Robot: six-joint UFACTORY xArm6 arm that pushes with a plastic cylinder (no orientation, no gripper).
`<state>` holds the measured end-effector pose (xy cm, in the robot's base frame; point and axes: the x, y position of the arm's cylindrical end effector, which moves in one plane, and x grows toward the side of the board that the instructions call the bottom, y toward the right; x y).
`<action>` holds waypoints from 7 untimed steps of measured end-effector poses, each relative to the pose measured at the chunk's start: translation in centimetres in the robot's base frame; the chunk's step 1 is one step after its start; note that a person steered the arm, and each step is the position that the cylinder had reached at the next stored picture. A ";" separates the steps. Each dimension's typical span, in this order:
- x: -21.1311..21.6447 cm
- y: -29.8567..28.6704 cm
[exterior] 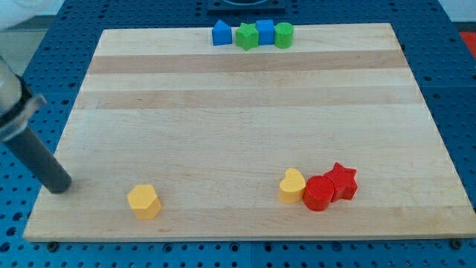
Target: Push the yellow hexagon to the left of the yellow heart
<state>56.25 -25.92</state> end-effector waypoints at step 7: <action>3.3 25.6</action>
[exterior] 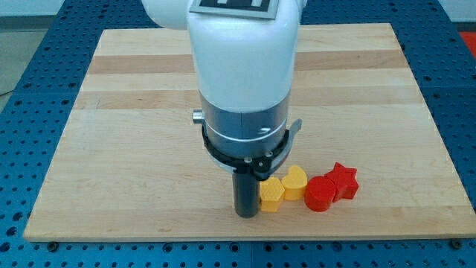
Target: Push the yellow hexagon to the left of the yellow heart
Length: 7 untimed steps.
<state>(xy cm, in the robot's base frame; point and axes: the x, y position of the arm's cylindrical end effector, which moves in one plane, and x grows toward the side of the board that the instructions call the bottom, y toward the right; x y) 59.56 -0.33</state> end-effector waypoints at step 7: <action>1.0 4.7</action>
